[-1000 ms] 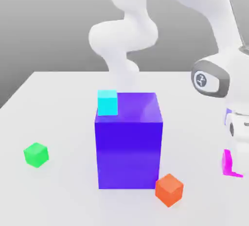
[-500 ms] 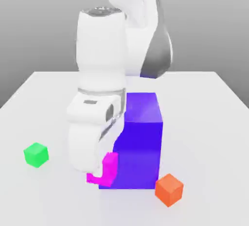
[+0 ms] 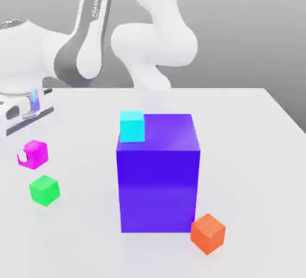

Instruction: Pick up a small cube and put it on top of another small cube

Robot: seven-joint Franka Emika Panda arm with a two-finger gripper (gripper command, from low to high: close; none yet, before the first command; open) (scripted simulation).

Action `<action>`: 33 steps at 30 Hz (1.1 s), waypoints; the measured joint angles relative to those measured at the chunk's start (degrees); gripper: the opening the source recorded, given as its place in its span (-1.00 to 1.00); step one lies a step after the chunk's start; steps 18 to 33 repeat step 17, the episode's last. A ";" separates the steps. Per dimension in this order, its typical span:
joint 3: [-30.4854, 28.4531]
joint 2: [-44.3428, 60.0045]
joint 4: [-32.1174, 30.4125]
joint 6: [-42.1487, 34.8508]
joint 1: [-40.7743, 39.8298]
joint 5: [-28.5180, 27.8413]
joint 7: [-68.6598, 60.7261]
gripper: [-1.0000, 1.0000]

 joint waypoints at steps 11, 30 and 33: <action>3.89 10.74 0.30 9.32 -1.33 12.35 -8.90 1.00; 2.95 6.54 0.13 5.86 -1.79 7.00 -5.07 1.00; 2.95 6.54 0.13 5.86 -1.79 7.00 -5.07 1.00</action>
